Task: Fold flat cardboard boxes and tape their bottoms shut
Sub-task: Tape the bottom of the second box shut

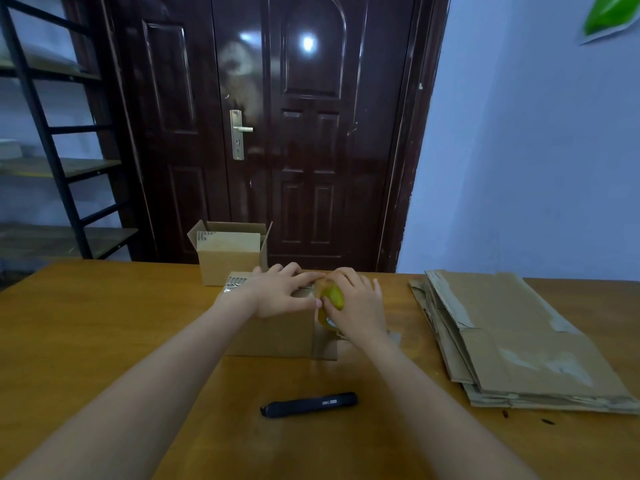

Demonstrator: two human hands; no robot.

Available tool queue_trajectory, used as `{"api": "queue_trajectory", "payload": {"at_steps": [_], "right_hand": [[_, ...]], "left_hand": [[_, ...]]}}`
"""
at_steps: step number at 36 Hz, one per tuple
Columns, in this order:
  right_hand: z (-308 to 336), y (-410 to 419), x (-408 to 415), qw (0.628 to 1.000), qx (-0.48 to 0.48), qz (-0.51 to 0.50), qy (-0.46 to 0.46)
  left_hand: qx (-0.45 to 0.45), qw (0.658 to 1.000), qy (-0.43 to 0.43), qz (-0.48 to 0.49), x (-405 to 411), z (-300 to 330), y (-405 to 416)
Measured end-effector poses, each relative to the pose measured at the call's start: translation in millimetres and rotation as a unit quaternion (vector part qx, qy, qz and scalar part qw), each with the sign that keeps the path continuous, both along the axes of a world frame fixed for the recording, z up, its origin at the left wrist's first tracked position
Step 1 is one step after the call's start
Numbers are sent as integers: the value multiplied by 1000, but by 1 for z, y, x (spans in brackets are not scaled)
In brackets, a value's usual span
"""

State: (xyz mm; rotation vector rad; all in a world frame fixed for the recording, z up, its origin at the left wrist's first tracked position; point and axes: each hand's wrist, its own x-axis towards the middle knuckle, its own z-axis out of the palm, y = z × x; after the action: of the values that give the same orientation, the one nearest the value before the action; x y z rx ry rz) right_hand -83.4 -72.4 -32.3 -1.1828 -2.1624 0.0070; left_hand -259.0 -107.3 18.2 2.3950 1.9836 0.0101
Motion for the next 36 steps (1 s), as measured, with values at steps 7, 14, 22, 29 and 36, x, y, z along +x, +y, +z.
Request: {"api": "queue_trajectory", "payload": {"at_steps": [7, 14, 22, 29, 36], "right_hand": [[-4, 3, 1, 999, 12, 14, 40], [1, 20, 9, 987, -75, 12, 144], [0, 24, 34, 940, -159, 27, 302], [-6, 22, 33, 938, -146, 13, 314], [-4, 21, 22, 966, -124, -13, 229]], "left_hand": [[1, 1000, -1, -1, 0, 0, 1], [2, 1000, 1, 0, 0, -1, 0], [10, 998, -56, -11, -3, -3, 1], [41, 992, -86, -87, -4, -3, -1], [0, 996, -46, -74, 6, 0, 3]]}}
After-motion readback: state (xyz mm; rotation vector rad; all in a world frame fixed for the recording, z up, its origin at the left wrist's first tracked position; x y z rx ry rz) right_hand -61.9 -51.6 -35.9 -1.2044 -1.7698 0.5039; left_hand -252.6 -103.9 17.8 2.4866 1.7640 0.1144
